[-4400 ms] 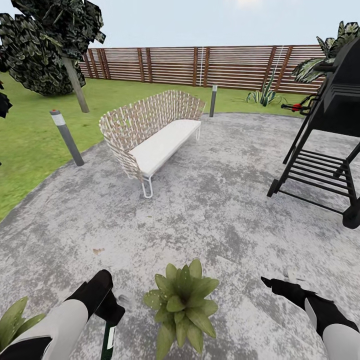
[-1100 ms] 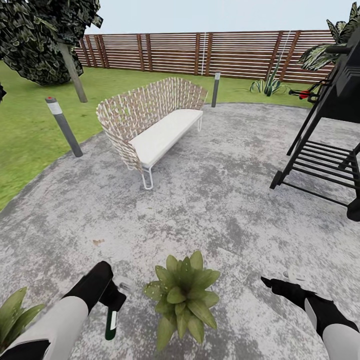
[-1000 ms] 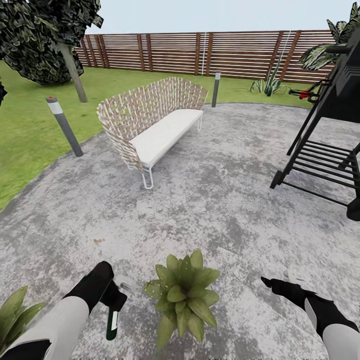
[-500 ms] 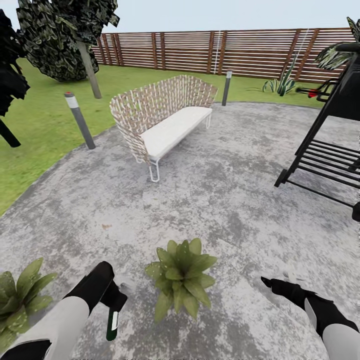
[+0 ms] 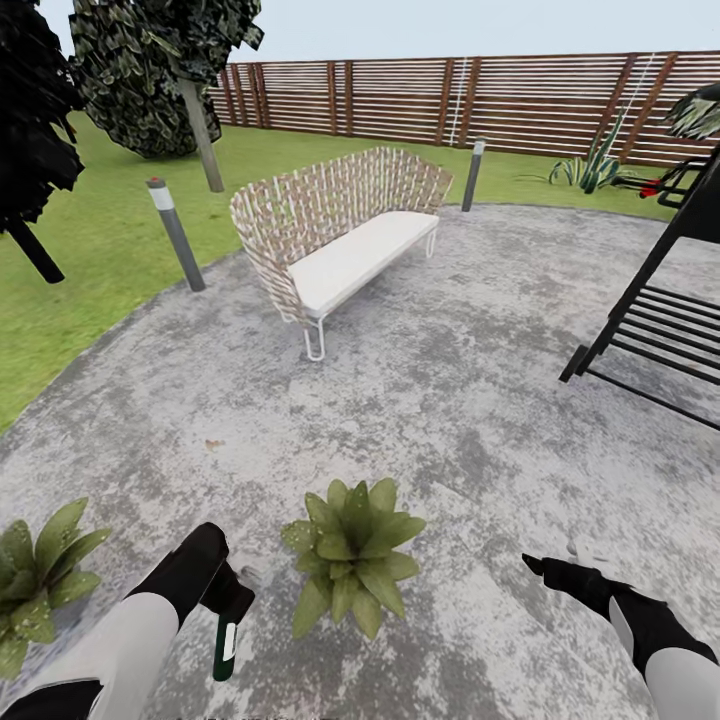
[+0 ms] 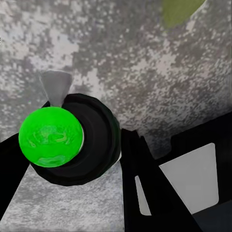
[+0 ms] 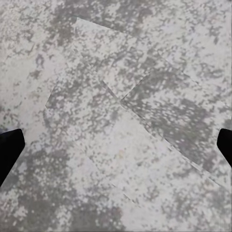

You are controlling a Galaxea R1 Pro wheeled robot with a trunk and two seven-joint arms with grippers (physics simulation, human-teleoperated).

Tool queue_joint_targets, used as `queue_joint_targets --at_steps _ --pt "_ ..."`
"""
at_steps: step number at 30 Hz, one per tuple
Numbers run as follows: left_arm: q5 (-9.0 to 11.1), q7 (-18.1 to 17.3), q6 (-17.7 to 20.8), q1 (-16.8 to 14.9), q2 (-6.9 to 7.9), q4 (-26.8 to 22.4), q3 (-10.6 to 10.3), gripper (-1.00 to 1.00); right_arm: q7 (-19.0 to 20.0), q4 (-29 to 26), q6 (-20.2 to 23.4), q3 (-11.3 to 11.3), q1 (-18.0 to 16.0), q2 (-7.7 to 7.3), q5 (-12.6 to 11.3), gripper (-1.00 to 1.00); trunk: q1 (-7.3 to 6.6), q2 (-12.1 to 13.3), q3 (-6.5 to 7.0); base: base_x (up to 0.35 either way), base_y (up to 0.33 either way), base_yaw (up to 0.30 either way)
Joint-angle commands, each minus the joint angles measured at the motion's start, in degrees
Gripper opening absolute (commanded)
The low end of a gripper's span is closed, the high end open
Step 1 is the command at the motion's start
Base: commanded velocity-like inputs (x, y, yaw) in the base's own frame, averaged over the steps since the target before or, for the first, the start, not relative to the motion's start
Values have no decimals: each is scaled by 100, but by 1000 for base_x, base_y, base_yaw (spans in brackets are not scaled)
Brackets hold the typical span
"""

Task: Pick up the pesticide atomizer in the garden and spray insectifuge to fully cover both potted plants in the garden.

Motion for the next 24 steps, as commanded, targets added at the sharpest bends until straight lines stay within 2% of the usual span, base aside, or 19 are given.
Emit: queue_joint_targets --at_steps 1,5,16,24 --pt "-62 -56 14 -3 -5 -7 33 -100 47 -11 37 -48 -5 6 25 100 -1 -2 -7 0 -2 118" --pt "-62 -56 14 -3 -5 0 33 -100 49 -12 37 -48 -7 4 25 100 -1 -2 -9 -3 -39 38" --pt "-62 -56 14 -3 -5 163 33 -100 44 -11 37 -48 -8 5 25 100 -1 -2 -20 -99 -197 41" --pt "-62 -56 22 -3 -5 293 33 -100 44 -11 37 -48 -8 6 25 100 -1 -2 -24 -39 -29 21"
